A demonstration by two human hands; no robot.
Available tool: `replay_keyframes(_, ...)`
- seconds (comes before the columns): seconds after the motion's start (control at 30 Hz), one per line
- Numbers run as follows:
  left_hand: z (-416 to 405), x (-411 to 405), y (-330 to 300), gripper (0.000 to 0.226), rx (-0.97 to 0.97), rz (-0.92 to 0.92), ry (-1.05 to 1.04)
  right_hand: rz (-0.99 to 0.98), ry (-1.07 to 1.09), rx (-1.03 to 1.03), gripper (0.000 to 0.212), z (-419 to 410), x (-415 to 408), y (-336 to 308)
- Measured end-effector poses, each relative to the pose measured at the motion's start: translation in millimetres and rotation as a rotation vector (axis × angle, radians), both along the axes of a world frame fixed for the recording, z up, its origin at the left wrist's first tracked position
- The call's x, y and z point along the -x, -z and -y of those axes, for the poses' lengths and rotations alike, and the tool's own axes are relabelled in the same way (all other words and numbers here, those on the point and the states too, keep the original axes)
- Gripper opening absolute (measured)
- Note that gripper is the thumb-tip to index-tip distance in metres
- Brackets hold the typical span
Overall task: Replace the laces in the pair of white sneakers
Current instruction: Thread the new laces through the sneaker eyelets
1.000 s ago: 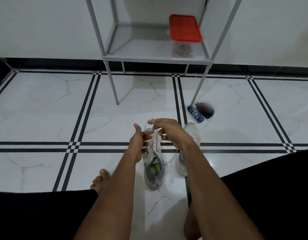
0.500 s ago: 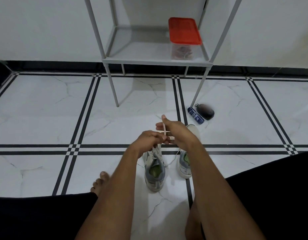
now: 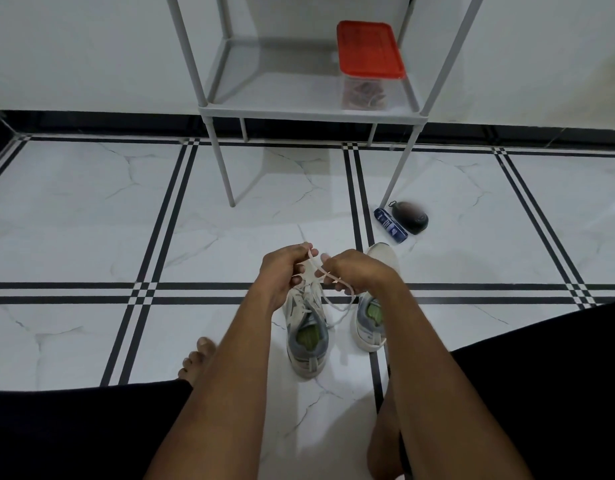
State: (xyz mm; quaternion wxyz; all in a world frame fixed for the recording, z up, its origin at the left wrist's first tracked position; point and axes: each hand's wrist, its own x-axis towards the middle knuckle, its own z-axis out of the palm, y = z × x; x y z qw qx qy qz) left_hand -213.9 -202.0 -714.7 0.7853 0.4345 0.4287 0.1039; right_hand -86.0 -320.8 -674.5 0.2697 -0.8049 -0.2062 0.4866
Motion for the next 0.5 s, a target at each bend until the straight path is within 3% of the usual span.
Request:
replay_keyframes(0.07, 0.4, 2.5, 2.2, 0.02, -0.054, -0.003, 0.062, -0.022, 0.14, -0.028, 0.057, -2.1, 0.3, 6.9)
replay_keyframes(0.13, 1.4, 3.5, 3.9, 0.018, -0.154, -0.047, 0.196, -0.06, 0.252, -0.147, 0.059, -3.2, 0.1, 12.3)
replay_keyframes(0.23, 5.5, 3.7, 5.5, 0.016, -0.254, -0.128, 0.313, -0.118, 0.338, -0.359, 0.035, -4.3, 4.2, 18.7)
replay_keyframes(0.37, 8.5, 1.5, 5.5, 0.015, -0.266, -0.148, 0.295, -0.109, 0.537, -0.487, 0.018, -7.4, 8.3, 26.7)
replay_keyframes(0.43, 5.6, 3.8, 11.1, 0.015, -0.423, -0.28, 0.311, -0.037, 0.616, -0.479, 0.012, -6.0, 7.0, 31.4)
replay_keyframes(0.5, -0.3, 11.4, 22.5, 0.014, -0.603, -0.453, 0.453, 0.052, 0.606, -0.429, 0.009, -2.6, 7.2, 38.7)
